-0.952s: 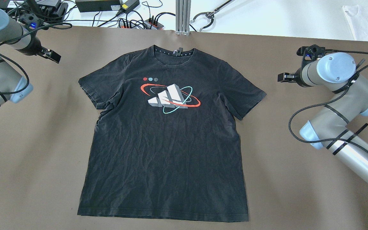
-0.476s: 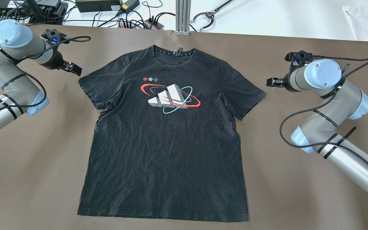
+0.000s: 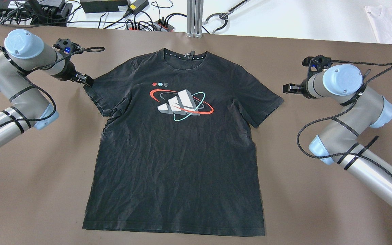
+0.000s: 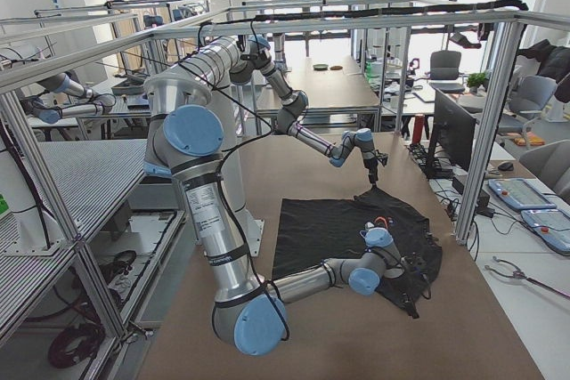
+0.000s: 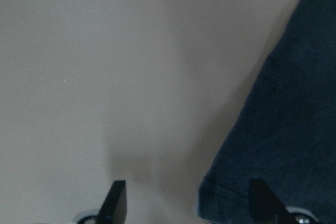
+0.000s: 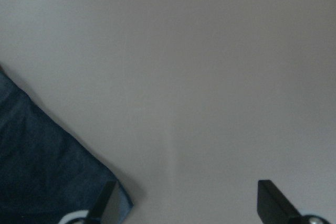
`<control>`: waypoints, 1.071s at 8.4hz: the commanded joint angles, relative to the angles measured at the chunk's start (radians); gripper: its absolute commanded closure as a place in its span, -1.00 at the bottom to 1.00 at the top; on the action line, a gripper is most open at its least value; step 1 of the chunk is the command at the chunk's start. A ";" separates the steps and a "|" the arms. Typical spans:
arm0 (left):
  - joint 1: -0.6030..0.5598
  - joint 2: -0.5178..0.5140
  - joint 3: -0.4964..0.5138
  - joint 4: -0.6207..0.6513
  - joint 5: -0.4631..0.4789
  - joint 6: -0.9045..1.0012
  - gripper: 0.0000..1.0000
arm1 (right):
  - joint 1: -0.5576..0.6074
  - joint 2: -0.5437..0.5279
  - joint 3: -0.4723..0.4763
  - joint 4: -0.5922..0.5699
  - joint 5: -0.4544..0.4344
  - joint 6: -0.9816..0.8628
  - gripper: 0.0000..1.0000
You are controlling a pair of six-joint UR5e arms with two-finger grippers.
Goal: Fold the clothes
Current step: 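Move both grippers in toward the shirt's sleeves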
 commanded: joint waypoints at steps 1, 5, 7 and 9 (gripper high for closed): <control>0.013 0.003 0.004 0.000 0.000 0.001 -0.28 | 0.000 -0.002 -0.001 0.000 -0.002 0.000 -0.87; 0.012 0.013 0.001 0.000 0.000 0.003 0.47 | 0.000 -0.001 0.000 0.000 0.000 0.003 -0.87; 0.013 0.015 -0.002 -0.002 0.000 0.001 0.81 | 0.000 -0.001 -0.001 0.000 0.000 0.005 -0.87; 0.013 0.016 -0.011 -0.016 0.000 0.001 1.00 | 0.000 -0.001 0.000 0.000 0.000 0.005 -0.87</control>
